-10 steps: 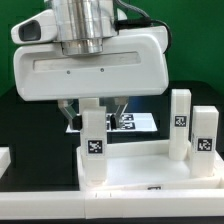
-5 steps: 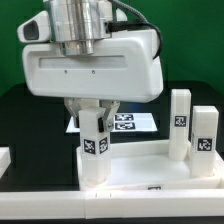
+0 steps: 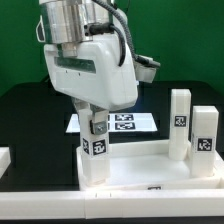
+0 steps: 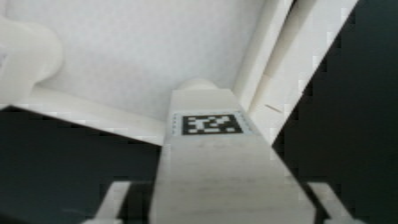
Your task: Assemble desk
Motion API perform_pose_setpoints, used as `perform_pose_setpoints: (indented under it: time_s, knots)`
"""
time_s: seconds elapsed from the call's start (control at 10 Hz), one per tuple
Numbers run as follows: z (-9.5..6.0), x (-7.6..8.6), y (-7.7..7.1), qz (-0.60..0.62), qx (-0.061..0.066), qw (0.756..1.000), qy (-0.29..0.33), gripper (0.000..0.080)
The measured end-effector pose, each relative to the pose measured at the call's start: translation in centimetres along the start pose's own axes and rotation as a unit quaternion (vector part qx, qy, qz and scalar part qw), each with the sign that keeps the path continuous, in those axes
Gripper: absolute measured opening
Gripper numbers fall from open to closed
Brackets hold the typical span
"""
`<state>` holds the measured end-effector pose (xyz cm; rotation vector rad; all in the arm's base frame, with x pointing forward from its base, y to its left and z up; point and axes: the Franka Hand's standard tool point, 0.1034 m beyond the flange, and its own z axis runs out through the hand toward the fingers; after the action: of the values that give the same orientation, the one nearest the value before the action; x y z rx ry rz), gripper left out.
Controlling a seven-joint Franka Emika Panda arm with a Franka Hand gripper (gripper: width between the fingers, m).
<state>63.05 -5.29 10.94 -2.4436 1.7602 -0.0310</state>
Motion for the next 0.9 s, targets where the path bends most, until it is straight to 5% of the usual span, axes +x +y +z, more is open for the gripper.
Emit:
perform_pose_setpoints:
  time_s: [0.2, 0.4, 0.5, 0.6, 0.9]
  knots:
    - [0.10, -0.33, -0.07, 0.170, 0.008, 0.985, -0.015, 0.0288]
    - [0.15, -0.33, -0.04, 0.141, 0.008, 0.990, -0.015, 0.0517]
    - [0.16, -0.31, -0.02, 0.105, 0.006, 0.994, -0.012, 0.0517]
    - [0.12, -0.32, -0.09, -0.009, 0.000, 1.000, -0.004, 0.0626]
    - [0.26, -0.50, -0.01, -0.122, -0.003, 0.993, -0.006, 0.0648]
